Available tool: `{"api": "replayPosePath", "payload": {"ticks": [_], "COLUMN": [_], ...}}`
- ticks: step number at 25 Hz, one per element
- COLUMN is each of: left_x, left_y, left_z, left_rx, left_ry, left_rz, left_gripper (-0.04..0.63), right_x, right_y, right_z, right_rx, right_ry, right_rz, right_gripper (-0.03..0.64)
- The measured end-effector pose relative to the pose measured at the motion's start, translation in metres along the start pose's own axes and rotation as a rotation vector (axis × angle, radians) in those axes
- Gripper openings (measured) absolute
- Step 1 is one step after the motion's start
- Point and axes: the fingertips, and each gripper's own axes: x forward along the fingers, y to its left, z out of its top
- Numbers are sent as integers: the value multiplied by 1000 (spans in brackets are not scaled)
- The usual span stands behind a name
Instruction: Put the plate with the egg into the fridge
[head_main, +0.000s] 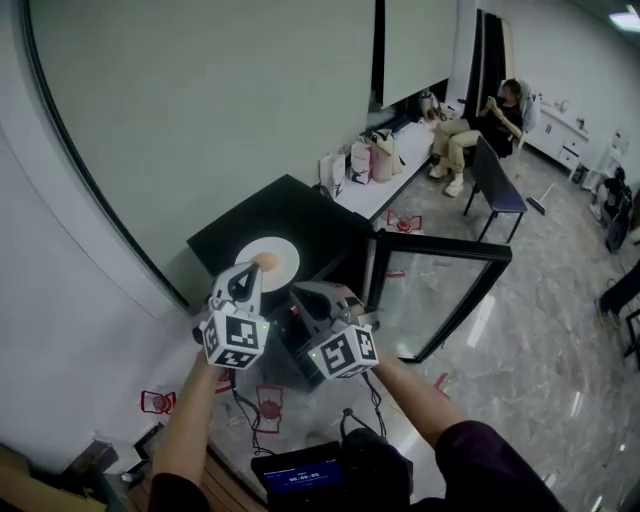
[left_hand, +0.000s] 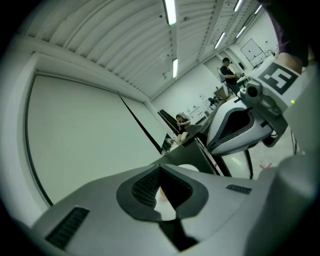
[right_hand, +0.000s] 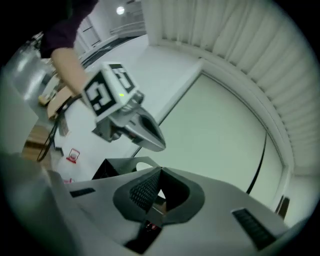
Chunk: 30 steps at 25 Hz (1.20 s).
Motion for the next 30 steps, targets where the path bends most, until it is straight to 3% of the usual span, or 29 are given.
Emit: {"api": "replayPosePath", "payload": {"ticks": [7,10,14,20,30], "left_x": [74,96,115,113,105], "left_y": [48,46,39,29,1], "left_z": [-73,-102,-122,-128,-106], "left_rx": [120,126,108,83,108], "left_ry": [287,410,488,537,474], "left_rz": [-255,-337,-388,-437,-493], "left_gripper": [10,11,10,10,10], "right_x": [23,23,23,14,6], "right_y": [39,40,35,31,38], "right_z": [-14,-19,-29,-37,-54], "right_rx": [-488,-564,-606,-667,-749], "right_ry": [56,64,68,102,142], "right_rz": [180,214,243,264,287], "right_gripper": [8,8,11,78,81]}}
